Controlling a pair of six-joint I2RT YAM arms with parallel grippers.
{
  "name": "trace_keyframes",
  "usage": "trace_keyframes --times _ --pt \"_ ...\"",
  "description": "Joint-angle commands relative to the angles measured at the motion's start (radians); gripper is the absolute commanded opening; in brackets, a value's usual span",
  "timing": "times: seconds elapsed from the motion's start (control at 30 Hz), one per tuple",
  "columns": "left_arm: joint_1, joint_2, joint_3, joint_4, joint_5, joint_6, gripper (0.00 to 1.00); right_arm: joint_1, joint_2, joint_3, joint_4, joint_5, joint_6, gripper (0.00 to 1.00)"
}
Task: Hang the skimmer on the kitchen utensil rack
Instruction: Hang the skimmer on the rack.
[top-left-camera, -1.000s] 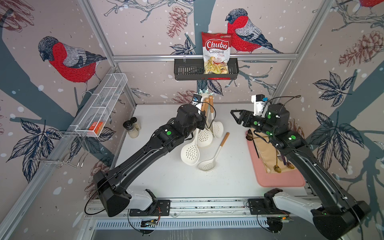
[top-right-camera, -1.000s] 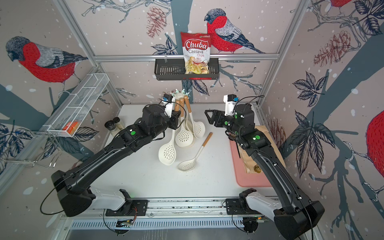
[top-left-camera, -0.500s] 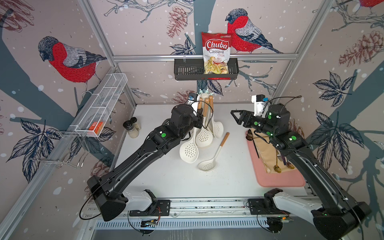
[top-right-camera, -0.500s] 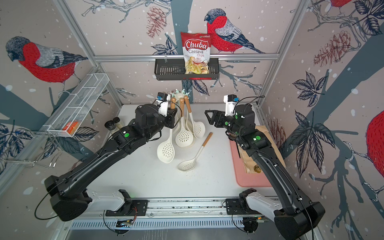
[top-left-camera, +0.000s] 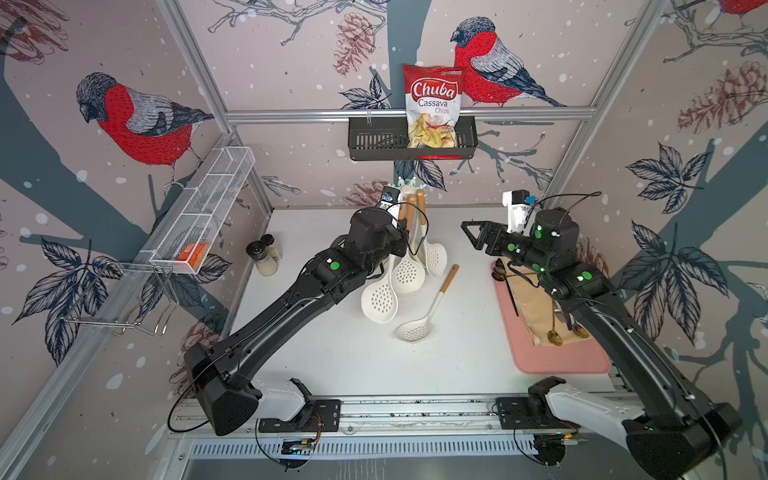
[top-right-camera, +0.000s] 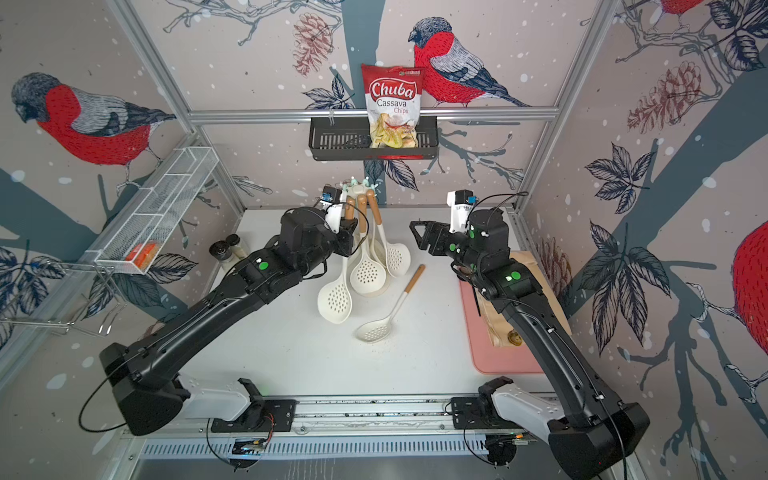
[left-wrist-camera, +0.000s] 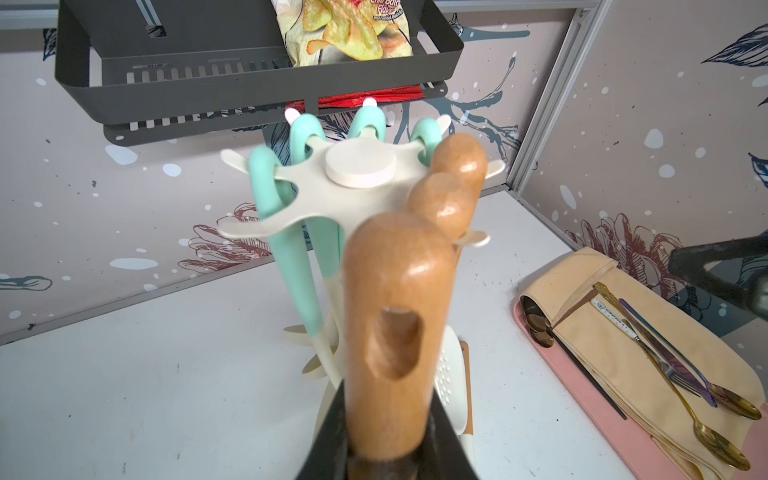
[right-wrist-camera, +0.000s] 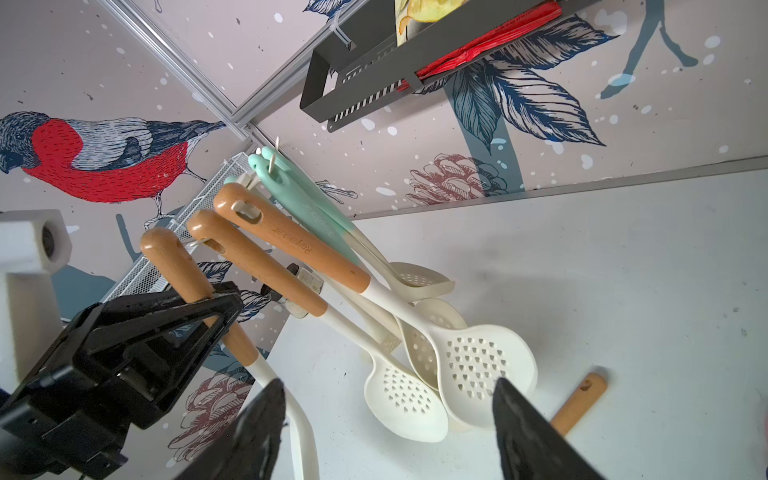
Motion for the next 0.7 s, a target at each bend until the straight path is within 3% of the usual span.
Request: trace_keyframes --times 0.0,0.47,0.6,0.67 --pt "0.01 0.005 -0.008 0.029 0.023 -0.009 0.0 0.0 -0.007 -0.005 0.006 0.008 -0.014 0.77" --pt "0.033 -0.028 -0.022 0.042 0.087 0.001 0.0 0.0 -0.009 -0.017 0.026 -0.01 -0.022 0.78" --pt "0.033 -0.087 -0.044 0.054 0.126 0.008 0.0 0.02 0.011 0.001 0.04 -0.076 -0.124 0.79" --pt "0.038 -0.1 -0.042 0.036 0.133 0.008 0.0 0.064 0.036 0.033 0.012 -0.028 -0.22 0.82"
